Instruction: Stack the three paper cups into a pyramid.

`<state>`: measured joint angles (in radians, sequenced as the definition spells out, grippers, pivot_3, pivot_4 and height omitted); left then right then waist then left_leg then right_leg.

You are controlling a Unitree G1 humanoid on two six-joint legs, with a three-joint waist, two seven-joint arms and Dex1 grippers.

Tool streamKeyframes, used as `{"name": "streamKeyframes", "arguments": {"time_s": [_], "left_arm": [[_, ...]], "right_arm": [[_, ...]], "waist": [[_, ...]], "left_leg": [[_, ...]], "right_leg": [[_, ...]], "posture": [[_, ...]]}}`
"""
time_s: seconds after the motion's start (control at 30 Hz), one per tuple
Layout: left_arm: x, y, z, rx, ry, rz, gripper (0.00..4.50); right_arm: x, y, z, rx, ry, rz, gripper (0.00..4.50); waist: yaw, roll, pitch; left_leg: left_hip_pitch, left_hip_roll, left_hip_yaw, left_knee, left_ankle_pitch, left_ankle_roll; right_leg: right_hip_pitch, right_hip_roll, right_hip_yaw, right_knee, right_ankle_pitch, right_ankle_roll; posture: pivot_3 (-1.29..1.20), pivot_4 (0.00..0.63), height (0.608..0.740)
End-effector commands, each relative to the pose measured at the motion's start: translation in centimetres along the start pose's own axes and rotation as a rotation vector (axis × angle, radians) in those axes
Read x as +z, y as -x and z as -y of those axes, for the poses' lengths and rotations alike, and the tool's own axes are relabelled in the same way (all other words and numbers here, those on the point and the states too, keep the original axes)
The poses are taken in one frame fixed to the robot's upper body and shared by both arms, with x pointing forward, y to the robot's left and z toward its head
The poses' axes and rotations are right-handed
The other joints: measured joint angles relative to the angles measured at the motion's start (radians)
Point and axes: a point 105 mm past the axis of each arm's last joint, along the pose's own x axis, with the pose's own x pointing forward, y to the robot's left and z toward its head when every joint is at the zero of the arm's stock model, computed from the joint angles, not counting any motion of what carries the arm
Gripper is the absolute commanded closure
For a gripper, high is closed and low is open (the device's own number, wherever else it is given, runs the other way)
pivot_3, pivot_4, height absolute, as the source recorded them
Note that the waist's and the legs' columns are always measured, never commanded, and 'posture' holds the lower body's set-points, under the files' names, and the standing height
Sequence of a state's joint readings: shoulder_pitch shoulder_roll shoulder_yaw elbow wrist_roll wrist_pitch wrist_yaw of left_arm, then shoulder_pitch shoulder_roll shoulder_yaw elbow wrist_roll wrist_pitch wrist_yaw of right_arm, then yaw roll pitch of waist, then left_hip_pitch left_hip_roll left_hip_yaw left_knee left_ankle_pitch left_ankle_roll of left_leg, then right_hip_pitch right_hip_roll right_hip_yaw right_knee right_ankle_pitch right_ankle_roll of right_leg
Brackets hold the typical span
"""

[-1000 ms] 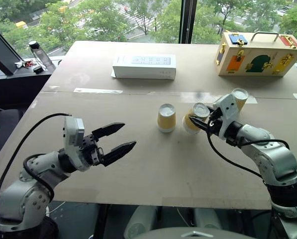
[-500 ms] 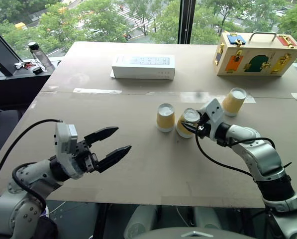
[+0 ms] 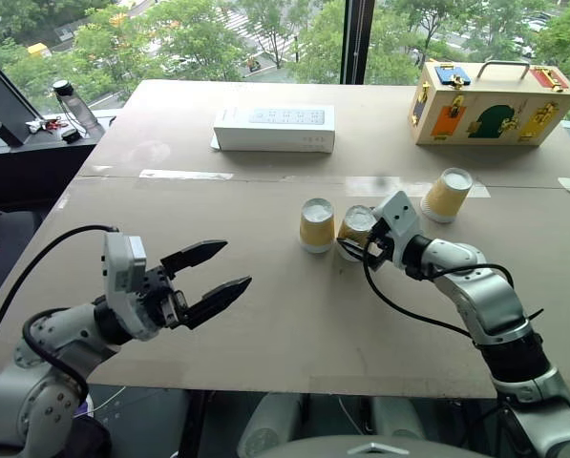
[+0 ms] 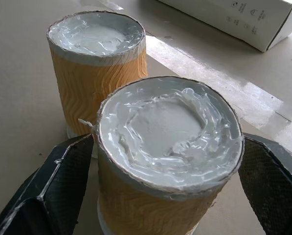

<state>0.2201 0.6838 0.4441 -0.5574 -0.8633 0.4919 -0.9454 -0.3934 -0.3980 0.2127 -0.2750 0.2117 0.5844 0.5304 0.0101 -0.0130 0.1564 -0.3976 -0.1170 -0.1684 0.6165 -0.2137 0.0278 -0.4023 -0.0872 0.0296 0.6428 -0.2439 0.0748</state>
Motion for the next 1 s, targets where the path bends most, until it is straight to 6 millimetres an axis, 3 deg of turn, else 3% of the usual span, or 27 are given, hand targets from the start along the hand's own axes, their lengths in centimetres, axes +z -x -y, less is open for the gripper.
{"name": "streamKeyframes", "arguments": {"time_s": [0.03, 0.13, 0.23, 0.33, 0.43, 0.5, 0.73, 1.0], "left_arm": [[0.7, 0.0, 0.1, -0.017, -0.040, 0.010, 0.00], [0.6, -0.2, 0.3, -0.029, -0.038, 0.017, 0.00], [0.7, -0.5, 0.4, -0.042, -0.039, 0.023, 0.00], [0.9, -0.7, 0.4, -0.052, -0.041, 0.029, 0.00], [1.2, -1.1, 0.9, -0.082, -0.051, 0.034, 0.00], [1.7, -1.3, 1.3, -0.110, -0.056, 0.050, 0.00], [3.3, -1.6, 2.2, -0.166, -0.090, 0.079, 0.00], [3.5, -1.7, 2.6, -0.179, -0.088, 0.074, 0.00]], "right_arm": [[4.1, 2.1, 0.3, 0.036, 0.038, 0.176, 0.03], [7.0, 4.6, 0.7, 0.079, 0.014, 0.310, 0.03], [8.3, 5.5, 3.0, 0.004, -0.058, 0.371, 0.03], [7.4, 5.4, 5.7, -0.117, -0.055, 0.295, 0.03], [4.1, 5.6, 11.2, -0.400, 0.013, 0.116, 0.03], [2.9, 5.9, 13.1, -0.494, 0.006, 0.066, 0.03], [0.4, 6.3, 15.6, -0.609, -0.059, -0.027, 0.03], [-1.1, 6.3, 16.0, -0.636, -0.196, -0.039, 0.03]], "waist": [[0.000, 0.000, 0.000], [0.003, 0.000, 0.000], [0.001, 0.000, 0.000], [-0.002, 0.000, 0.000], [-0.001, 0.000, 0.000], [0.002, 0.000, 0.000], [-0.011, 0.000, 0.000], [-0.024, 0.000, 0.000]], "left_leg": [[0.000, 0.000, 0.000, 0.000, 0.000, 0.000], [0.000, 0.000, 0.000, 0.000, 0.000, 0.000], [0.000, 0.000, 0.000, 0.000, 0.000, 0.000], [0.000, 0.000, 0.000, 0.000, 0.000, 0.000], [0.000, 0.000, 0.000, 0.000, 0.000, 0.000], [0.000, 0.000, 0.001, 0.000, 0.000, 0.000], [-0.001, 0.001, 0.007, -0.003, 0.003, -0.004], [-0.001, 0.001, 0.012, -0.003, 0.003, -0.004]], "right_leg": [[0.000, 0.000, 0.000, 0.000, 0.000, 0.000], [0.000, 0.000, 0.000, 0.000, 0.000, 0.000], [0.000, -0.001, 0.000, 0.000, 0.000, 0.000], [0.000, -0.001, 0.000, 0.000, 0.000, 0.000], [0.000, 0.000, 0.000, 0.000, 0.000, -0.001], [0.000, 0.000, 0.000, 0.000, 0.000, -0.001], [-0.003, -0.002, 0.007, 0.000, 0.000, 0.000], [-0.005, 0.000, 0.012, 0.000, 0.000, 0.000]], "posture": [[0.00, 0.150, 0.740], [0.00, 0.150, 0.740], [0.00, 0.150, 0.740], [0.00, 0.150, 0.740], [0.00, 0.150, 0.740], [0.00, 0.150, 0.740], [0.00, 0.150, 0.740], [0.00, 0.150, 0.740]]}}
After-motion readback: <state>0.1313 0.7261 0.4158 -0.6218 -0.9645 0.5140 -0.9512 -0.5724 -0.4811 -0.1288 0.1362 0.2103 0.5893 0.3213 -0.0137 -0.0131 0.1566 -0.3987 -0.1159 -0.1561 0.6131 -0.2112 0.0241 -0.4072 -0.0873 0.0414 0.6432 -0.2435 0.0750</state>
